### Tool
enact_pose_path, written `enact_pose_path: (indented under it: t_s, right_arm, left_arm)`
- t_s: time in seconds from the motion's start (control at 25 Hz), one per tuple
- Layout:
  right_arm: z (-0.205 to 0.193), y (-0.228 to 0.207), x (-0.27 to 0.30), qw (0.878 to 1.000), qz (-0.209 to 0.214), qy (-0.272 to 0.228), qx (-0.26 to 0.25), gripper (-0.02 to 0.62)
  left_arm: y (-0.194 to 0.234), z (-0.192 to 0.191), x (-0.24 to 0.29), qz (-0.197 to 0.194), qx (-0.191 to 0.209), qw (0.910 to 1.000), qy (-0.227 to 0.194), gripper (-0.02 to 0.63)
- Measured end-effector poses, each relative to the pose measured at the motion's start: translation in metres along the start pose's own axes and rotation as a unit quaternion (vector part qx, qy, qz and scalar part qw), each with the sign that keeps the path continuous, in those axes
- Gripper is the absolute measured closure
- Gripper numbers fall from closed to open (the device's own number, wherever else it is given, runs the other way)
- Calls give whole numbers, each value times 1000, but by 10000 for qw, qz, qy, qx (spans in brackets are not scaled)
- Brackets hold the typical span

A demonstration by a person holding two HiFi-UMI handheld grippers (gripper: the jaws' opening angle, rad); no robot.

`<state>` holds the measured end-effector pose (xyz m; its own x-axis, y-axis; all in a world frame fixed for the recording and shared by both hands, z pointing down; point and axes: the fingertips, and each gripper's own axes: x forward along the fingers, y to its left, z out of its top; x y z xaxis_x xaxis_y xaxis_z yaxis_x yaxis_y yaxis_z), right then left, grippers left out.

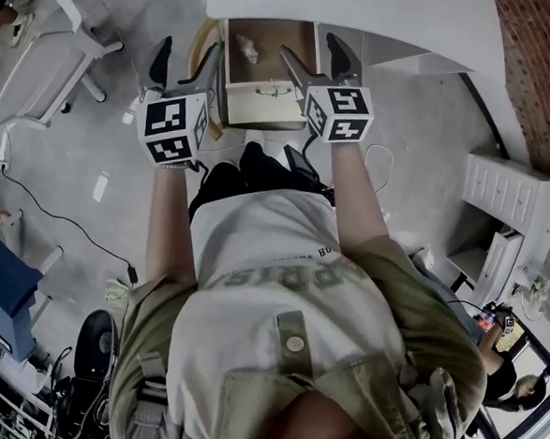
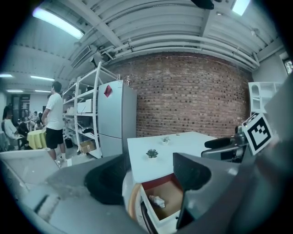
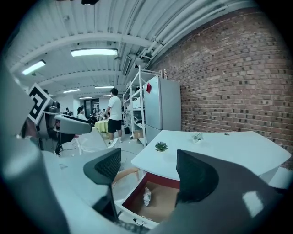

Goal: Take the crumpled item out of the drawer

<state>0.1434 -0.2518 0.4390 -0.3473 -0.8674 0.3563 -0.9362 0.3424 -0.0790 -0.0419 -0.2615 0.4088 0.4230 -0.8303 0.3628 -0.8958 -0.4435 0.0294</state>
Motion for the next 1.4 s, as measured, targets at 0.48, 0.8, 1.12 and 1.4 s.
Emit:
enact_pose_path:
  t_s: [0.48, 0.8, 1.12, 1.4]
  right_arm:
    - [-66, 14, 79, 9933, 608, 896, -405, 222]
    - [-149, 39, 142, 9613, 1201, 2099, -1319, 210]
    - [-231, 31, 190, 9201, 1442, 3198, -1742, 213]
    - [-283, 26, 230, 8823, 1592, 3928, -2048, 218]
  left_arm:
    - [8, -33, 17, 171, -6, 9991, 388, 279]
    - [38, -38, 33, -23, 65, 9993, 369, 279]
    - [55, -53, 46, -69, 28, 9991, 416, 279]
    - [74, -75, 61, -45, -89, 9991, 422, 279]
